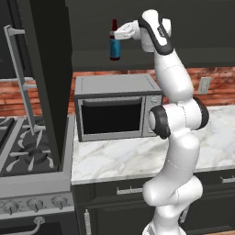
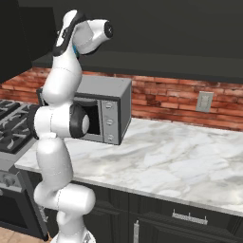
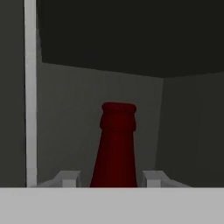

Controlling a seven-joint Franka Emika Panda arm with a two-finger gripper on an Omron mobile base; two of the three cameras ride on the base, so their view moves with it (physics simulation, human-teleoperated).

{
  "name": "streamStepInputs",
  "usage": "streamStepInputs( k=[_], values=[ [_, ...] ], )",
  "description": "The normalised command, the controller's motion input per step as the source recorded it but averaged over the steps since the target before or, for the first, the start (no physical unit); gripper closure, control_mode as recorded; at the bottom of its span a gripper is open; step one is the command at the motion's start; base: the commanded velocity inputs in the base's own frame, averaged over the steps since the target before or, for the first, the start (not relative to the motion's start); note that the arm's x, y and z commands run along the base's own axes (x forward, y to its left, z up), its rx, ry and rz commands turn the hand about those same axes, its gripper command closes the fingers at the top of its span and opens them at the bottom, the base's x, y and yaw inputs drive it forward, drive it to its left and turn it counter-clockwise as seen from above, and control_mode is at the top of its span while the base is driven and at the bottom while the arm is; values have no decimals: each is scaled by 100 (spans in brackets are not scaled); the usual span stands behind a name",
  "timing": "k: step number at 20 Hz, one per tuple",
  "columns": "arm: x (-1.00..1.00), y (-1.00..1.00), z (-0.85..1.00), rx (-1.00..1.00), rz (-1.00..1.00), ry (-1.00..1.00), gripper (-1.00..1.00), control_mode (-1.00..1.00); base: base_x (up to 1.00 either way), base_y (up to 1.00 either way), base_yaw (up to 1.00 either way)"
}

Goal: Get the candle and the beer from the cabinet and move them to the dining counter.

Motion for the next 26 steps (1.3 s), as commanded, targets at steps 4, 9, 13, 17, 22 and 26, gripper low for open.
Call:
streamStepInputs(
  k=[4, 9, 13, 17, 22, 26],
  values=[
    [-50, -51, -16, 4, 0, -12, 100, -100, 0, 0, 0],
    [-47, -53, -14, 8, 0, -12, 100, -100, 0, 0, 0],
    [-81, -49, 5, 1, -2, -2, 100, -100, 0, 0, 0],
    [-93, -45, 24, 0, -5, 0, 100, -100, 0, 0, 0],
    [-97, -48, 19, 0, -5, 1, 100, -100, 0, 0, 0],
    [-94, -57, 11, 0, -11, 8, 100, -100, 0, 0, 0]
  ],
)
